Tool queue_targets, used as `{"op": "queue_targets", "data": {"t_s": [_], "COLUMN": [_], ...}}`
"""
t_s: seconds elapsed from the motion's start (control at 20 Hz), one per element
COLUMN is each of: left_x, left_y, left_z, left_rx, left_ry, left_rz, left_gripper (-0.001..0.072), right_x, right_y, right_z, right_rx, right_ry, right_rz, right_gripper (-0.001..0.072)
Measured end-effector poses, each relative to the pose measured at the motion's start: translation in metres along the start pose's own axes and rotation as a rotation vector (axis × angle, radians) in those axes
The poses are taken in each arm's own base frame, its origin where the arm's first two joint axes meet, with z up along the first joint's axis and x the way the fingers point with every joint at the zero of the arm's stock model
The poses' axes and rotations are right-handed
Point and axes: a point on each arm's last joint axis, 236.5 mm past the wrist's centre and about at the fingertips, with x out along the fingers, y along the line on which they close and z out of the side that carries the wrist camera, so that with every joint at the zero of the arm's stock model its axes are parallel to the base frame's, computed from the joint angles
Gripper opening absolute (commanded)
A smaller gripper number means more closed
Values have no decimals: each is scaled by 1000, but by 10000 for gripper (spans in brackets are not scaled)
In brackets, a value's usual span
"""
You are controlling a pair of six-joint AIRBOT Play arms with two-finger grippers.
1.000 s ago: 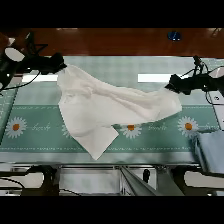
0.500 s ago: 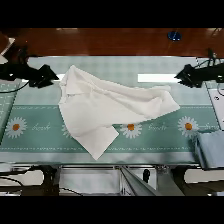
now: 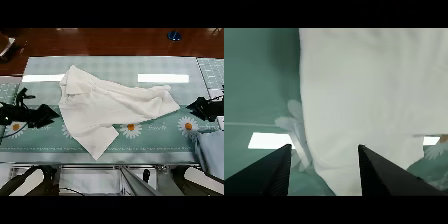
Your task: Fold the shirts.
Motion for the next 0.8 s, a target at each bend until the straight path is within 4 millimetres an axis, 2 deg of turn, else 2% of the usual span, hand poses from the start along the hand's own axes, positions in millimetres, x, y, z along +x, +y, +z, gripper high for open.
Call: {"op": "queue_targets", "data": {"t_s": [0.2, 0.4, 0.6, 0.65, 0.7, 0.75, 0.8], "left_x": [23, 43, 66, 73, 81, 86, 91], "left_y": [6, 12, -9, -16, -21, -23, -25], "left_z": [-30, -46, -46, -48, -49, -49, -50], "left_rx": [-79, -119, -97, -88, -86, -76, -62], "left_ry": [56, 94, 74, 75, 76, 70, 67], "left_rz": [-51, -54, -79, -85, -85, -79, -80], "left_gripper": [508, 506, 504, 451, 178, 27, 21], "right_x": [1, 2, 2, 2, 2, 2, 2], "right_y": [7, 12, 14, 14, 14, 14, 14], "right_z": [-8, -13, -14, -14, -14, -14, -14], "right_rx": [12, 15, 18, 18, 18, 19, 19], "right_ry": [-8, -2, 0, -1, -1, 0, -1], "right_rz": [51, 75, 85, 86, 86, 86, 86], "right_gripper": [409, 409, 409, 409, 409, 409, 409]}}
